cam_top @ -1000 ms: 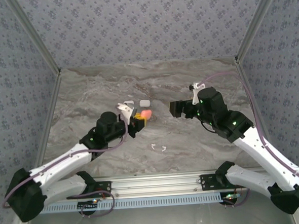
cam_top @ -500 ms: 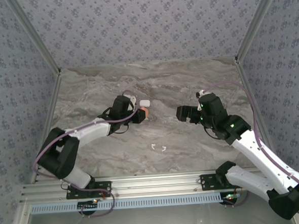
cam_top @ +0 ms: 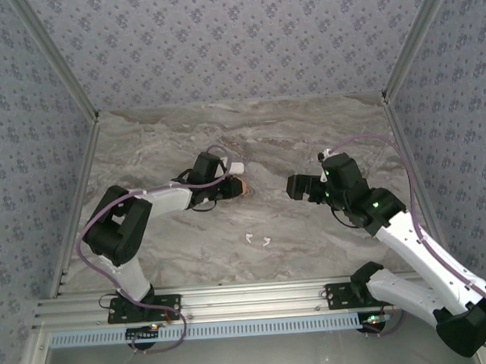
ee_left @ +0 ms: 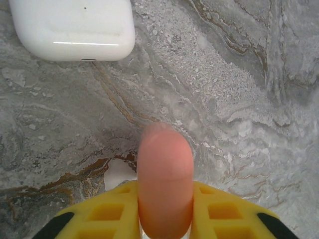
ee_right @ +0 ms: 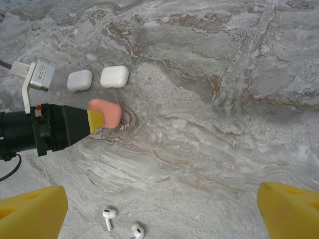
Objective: Insert the wireless bluetooth earbuds into the charging case
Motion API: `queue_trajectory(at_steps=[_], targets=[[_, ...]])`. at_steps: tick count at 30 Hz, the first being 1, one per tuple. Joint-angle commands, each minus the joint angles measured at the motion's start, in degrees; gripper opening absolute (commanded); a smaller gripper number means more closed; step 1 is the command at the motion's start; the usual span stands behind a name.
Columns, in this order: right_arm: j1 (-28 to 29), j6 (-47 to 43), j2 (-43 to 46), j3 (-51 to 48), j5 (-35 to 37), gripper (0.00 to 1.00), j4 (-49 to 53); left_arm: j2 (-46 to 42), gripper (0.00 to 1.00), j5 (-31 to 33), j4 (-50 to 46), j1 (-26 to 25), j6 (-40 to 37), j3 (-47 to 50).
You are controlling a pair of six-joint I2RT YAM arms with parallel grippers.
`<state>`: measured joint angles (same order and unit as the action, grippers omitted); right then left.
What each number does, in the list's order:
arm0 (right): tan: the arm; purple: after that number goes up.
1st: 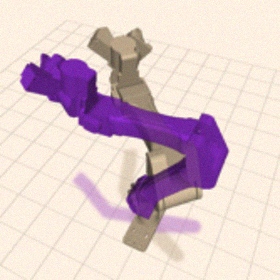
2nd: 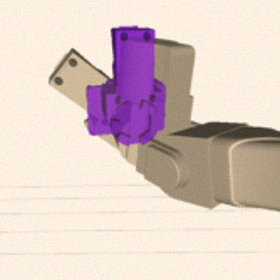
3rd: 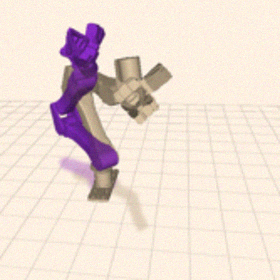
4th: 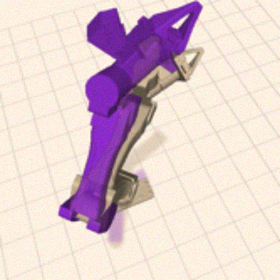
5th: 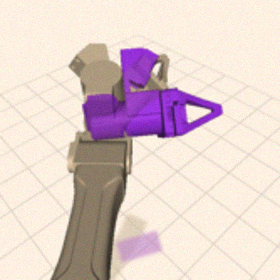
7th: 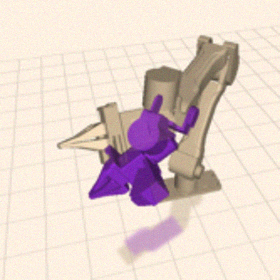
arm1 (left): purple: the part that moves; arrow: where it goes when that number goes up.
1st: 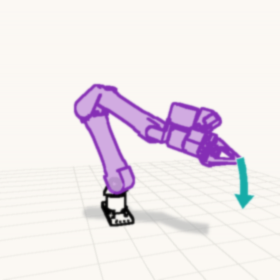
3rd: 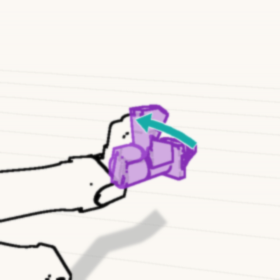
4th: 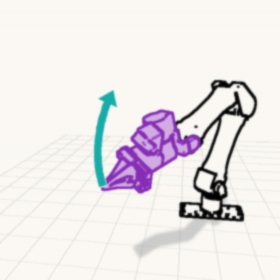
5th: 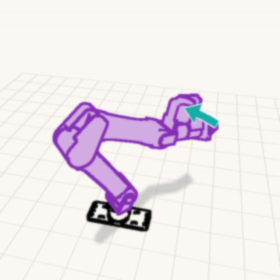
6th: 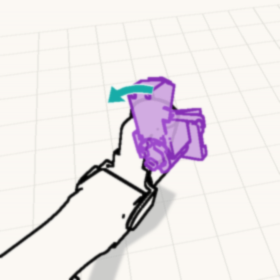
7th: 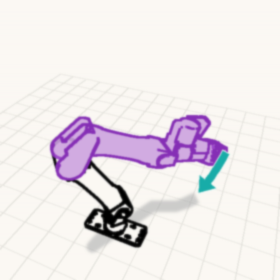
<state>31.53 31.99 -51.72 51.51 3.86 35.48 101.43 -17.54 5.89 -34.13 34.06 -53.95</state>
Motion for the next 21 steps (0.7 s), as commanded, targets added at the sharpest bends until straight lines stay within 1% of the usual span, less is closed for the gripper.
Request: queue_trajectory(at_steps=[1,6,12,16,17,21], targets=[[-0.4,0.7,0.6,-0.3,-0.3,1.0,0.8,0.8,0.32,0.3,-1.6,-0.1,-0.6,-1.8],[-0.5,0.8,0.6,-0.3,-0.7,1.0,0.8,0.6,0.45,2.2,-4.3,-0.1,-2.4,-2.5],[-0.5,0.3,0.5,-0.4,-1.7,1.0,0.2,-2.2,0.52,4.7,-7.5,0.0,-5.1,-3.8],[-0.3,-1.9,-0.1,-0.4,-3.4,1.0,-0.8,-7.9,0.56,6.0,-8.5,0.0,-6.9,-3.5],[-0.3,-3.0,-0.4,-0.4,-3.8,1.0,-2.4,-10.1,0.57,6.7,-8.8,0.1,-7.5,-3.0],[0.4,-9.8,-3.0,0.5,-6.9,1.0,-5.9,-18.2,0.62,9.1,-11.4,1.8,-8.6,-1.0]])
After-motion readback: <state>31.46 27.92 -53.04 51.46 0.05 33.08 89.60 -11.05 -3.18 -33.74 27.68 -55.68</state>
